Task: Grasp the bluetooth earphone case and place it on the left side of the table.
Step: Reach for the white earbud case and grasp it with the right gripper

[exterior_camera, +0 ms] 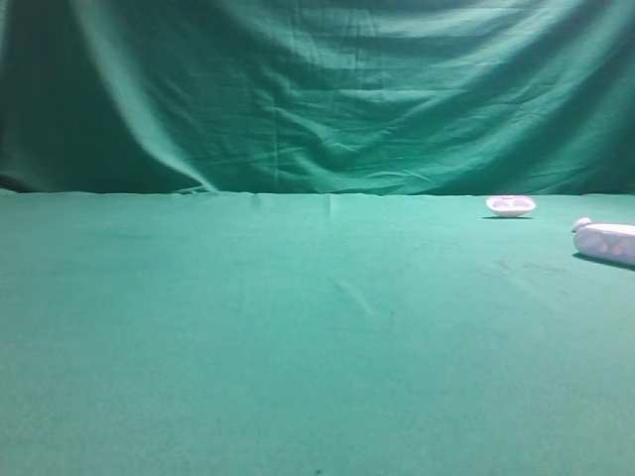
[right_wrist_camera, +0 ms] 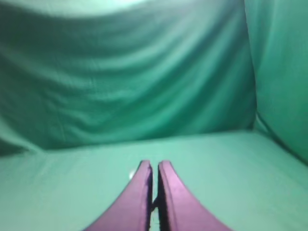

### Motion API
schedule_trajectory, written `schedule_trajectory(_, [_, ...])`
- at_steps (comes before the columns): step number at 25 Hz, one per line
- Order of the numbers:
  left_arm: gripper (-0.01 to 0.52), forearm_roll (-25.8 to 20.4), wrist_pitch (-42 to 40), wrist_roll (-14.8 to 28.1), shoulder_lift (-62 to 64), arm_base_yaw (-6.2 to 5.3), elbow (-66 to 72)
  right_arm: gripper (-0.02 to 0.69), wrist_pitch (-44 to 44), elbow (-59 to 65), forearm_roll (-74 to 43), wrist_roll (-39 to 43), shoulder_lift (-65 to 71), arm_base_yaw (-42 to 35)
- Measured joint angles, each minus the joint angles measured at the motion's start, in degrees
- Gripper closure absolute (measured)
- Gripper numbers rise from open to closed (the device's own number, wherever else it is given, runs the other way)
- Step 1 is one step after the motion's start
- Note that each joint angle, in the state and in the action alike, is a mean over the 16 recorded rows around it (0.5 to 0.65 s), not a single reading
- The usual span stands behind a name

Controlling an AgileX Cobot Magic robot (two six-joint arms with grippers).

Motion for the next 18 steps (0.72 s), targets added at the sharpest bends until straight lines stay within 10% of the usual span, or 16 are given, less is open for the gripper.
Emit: schedule_trajectory(18, [0.514,0.00,0.00,0.00,0.00,0.00,0.00,0.665,33.93,-31.09,11.78,-12.20,42.53,1.96])
